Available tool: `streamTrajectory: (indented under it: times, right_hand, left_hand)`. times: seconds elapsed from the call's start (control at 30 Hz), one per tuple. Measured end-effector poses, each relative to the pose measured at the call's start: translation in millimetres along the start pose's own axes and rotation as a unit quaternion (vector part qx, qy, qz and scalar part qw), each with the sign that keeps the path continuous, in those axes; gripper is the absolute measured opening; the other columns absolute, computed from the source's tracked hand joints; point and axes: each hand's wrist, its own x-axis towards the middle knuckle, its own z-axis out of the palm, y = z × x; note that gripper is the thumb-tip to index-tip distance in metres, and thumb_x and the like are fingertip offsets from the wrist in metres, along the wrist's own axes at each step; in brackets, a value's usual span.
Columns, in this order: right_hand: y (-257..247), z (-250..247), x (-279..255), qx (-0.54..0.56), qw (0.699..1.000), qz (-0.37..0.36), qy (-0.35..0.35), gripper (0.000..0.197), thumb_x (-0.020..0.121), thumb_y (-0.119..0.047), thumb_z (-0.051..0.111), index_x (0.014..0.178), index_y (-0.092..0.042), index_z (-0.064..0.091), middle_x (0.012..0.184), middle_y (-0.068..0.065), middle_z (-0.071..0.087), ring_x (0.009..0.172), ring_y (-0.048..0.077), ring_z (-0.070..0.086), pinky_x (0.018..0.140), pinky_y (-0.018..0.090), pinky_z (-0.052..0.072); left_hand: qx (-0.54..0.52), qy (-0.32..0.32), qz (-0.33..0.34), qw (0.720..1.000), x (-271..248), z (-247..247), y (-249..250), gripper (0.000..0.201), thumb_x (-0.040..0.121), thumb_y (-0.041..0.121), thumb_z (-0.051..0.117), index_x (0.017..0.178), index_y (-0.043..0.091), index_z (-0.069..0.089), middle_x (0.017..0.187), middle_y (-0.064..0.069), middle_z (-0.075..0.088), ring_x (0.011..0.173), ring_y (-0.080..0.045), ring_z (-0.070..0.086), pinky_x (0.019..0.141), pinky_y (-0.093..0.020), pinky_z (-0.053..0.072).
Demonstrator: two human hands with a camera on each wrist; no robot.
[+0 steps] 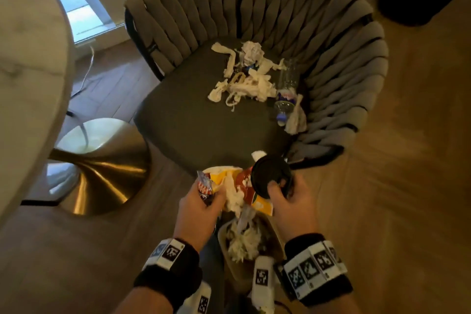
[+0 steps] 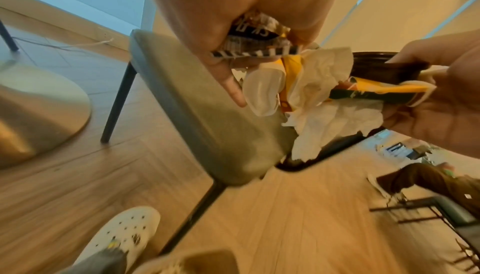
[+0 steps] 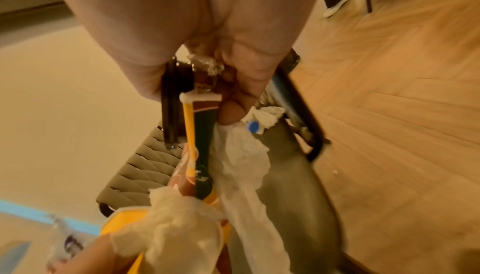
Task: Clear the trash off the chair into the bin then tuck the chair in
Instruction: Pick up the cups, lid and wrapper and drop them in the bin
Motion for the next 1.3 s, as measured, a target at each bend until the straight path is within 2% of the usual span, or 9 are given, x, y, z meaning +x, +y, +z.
streamTrajectory:
  times: [0.23, 0.33, 0.53, 0.63, 0.77, 0.93, 1.03, 1.17, 1.3]
  right_hand:
    - [140.6, -16.4, -57.9, -0.05, 0.992, 0.12, 0.002, 0.01, 0.087, -0.024, 0.063, 0.096, -0.024, 0.058, 0.09, -0.003, 0.067, 0.087, 0.015, 0.065, 0.068, 0.03, 0.049]
    - [201.3, -0.8, -46.2, -0.092, 0.984, 0.151, 0.0, 0.014, 0.085, -0.029, 0.063, 0.098, -0.025, 0.057, 0.092, -0.005, 0.067, 0.09, 0.019, 0.066, 0.079, 0.041, 0.054]
    - [286.2, 43.6, 12.4, -0.2, 0.966, 0.162, -0.02, 0.017, 0.087, -0.031, 0.059, 0.097, -0.02, 0.05, 0.089, 0.004, 0.064, 0.082, 0.026, 0.064, 0.071, 0.038, 0.054]
    - [328.5, 54.3, 36.4, -0.263, 0.938, 0.22, -0.044, 0.03, 0.085, -0.033, 0.062, 0.107, -0.018, 0.049, 0.099, 0.005, 0.063, 0.092, 0.03, 0.064, 0.072, 0.036, 0.053]
    - [356.2, 47.8, 47.7, -0.354, 0.902, 0.219, -0.116, 0.055, 0.082, -0.039, 0.065, 0.131, -0.025, 0.044, 0.121, 0.009, 0.062, 0.108, 0.032, 0.061, 0.086, 0.038, 0.05]
    - [345.4, 28.2, 38.1, -0.35, 0.914, 0.179, -0.097, 0.025, 0.091, -0.032, 0.055, 0.114, -0.031, 0.061, 0.108, 0.003, 0.069, 0.093, 0.023, 0.064, 0.075, 0.031, 0.053]
    - [321.6, 13.9, 25.8, -0.322, 0.928, 0.167, -0.085, 0.019, 0.091, -0.028, 0.055, 0.109, -0.028, 0.063, 0.104, 0.001, 0.068, 0.092, 0.019, 0.063, 0.073, 0.027, 0.048]
    - [271.9, -5.8, 9.6, -0.271, 0.943, 0.169, -0.09, 0.015, 0.091, -0.03, 0.056, 0.105, -0.029, 0.063, 0.098, -0.004, 0.068, 0.093, 0.017, 0.063, 0.081, 0.035, 0.054]
    - [199.9, -17.4, 7.4, -0.242, 0.956, 0.133, -0.103, 0.01, 0.091, -0.033, 0.057, 0.099, -0.033, 0.062, 0.097, -0.005, 0.068, 0.093, 0.017, 0.064, 0.084, 0.038, 0.054]
  left_hand:
    - [0.121, -0.084, -0.067, 0.987, -59.2, 45.8, -89.8, 0.014, 0.094, 0.033, 0.064, 0.105, 0.026, 0.06, 0.087, 0.007, 0.071, 0.082, -0.004, 0.068, 0.084, -0.036, 0.057]
    - [0.181, -0.068, -0.092, 0.977, -49.5, 68.6, -135.0, 0.02, 0.091, 0.036, 0.065, 0.107, 0.024, 0.059, 0.089, 0.009, 0.066, 0.087, -0.012, 0.066, 0.085, -0.041, 0.056]
    - [0.207, -0.032, -0.132, 0.969, -8.5, 112.0, -212.8, 0.038, 0.09, 0.033, 0.067, 0.121, 0.015, 0.055, 0.109, -0.006, 0.069, 0.102, -0.026, 0.066, 0.085, -0.036, 0.052]
    - [0.224, -0.055, -0.14, 0.963, 5.3, 128.9, -242.2, 0.044, 0.09, 0.035, 0.066, 0.126, 0.017, 0.051, 0.111, -0.006, 0.067, 0.103, -0.026, 0.065, 0.082, -0.034, 0.05]
    - [0.254, -0.102, -0.141, 0.951, 11.3, 148.2, -268.0, 0.069, 0.087, 0.043, 0.067, 0.142, 0.017, 0.035, 0.126, -0.011, 0.061, 0.112, -0.03, 0.062, 0.092, -0.042, 0.052]
    - [0.149, -0.177, -0.19, 0.954, 9.2, 155.4, -273.4, 0.132, 0.051, 0.07, 0.081, 0.151, 0.045, -0.002, 0.15, -0.004, 0.044, 0.133, -0.025, 0.048, 0.111, -0.048, 0.041]
    - [0.147, -0.169, -0.197, 0.955, 6.8, 147.3, -262.8, 0.147, 0.039, 0.076, 0.085, 0.147, 0.051, -0.011, 0.152, 0.001, 0.043, 0.137, -0.024, 0.044, 0.112, -0.052, 0.038]
    - [0.191, -0.175, -0.188, 0.947, -2.8, 130.2, -224.0, 0.124, 0.044, 0.085, 0.074, 0.148, 0.048, 0.019, 0.138, 0.004, 0.055, 0.126, -0.024, 0.053, 0.106, -0.051, 0.044]
    - [0.144, -0.142, -0.15, 0.968, -13.1, 89.8, -128.1, 0.048, 0.086, 0.057, 0.063, 0.126, 0.031, 0.059, 0.112, 0.01, 0.067, 0.105, -0.012, 0.063, 0.088, -0.026, 0.049]
